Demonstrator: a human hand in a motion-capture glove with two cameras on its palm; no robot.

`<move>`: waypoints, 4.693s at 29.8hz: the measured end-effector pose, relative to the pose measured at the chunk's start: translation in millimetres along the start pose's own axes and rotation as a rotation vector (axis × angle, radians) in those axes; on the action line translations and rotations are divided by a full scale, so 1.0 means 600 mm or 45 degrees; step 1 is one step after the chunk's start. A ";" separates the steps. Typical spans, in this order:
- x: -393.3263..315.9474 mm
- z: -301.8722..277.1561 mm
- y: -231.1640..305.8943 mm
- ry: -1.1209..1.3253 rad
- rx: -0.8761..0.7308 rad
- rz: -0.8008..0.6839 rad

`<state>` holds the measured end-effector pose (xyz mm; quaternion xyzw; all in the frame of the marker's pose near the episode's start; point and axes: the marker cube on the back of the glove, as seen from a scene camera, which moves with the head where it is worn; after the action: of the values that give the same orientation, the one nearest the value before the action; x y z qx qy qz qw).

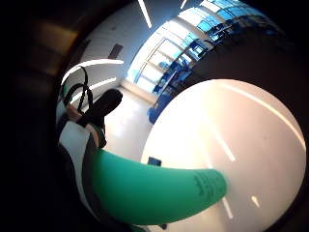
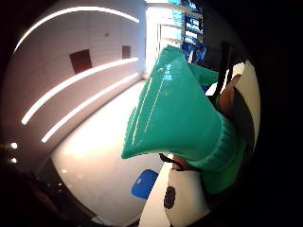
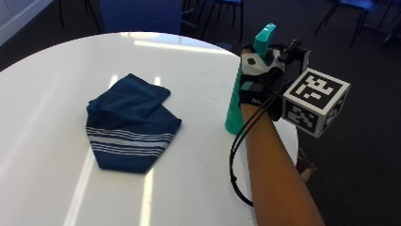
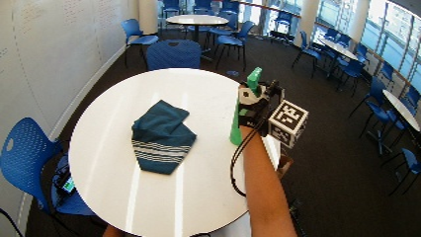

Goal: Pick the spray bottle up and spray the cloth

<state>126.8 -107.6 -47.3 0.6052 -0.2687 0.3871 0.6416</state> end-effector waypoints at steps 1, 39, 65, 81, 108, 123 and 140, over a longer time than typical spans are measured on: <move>0.005 -0.002 0.000 0.011 0.010 0.002; -0.097 0.160 0.139 1.332 -0.037 -2.409; -0.036 0.194 0.235 1.406 -0.182 -2.780; -0.052 0.195 0.245 1.318 -0.192 -2.665; -0.233 0.202 0.204 0.155 -0.578 -0.931; -0.169 0.267 0.211 -0.256 -0.714 -0.105; -0.141 0.295 0.232 -0.208 -0.779 -0.138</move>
<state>-12.7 -300.7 -15.3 0.4267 -0.3908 0.2036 0.7898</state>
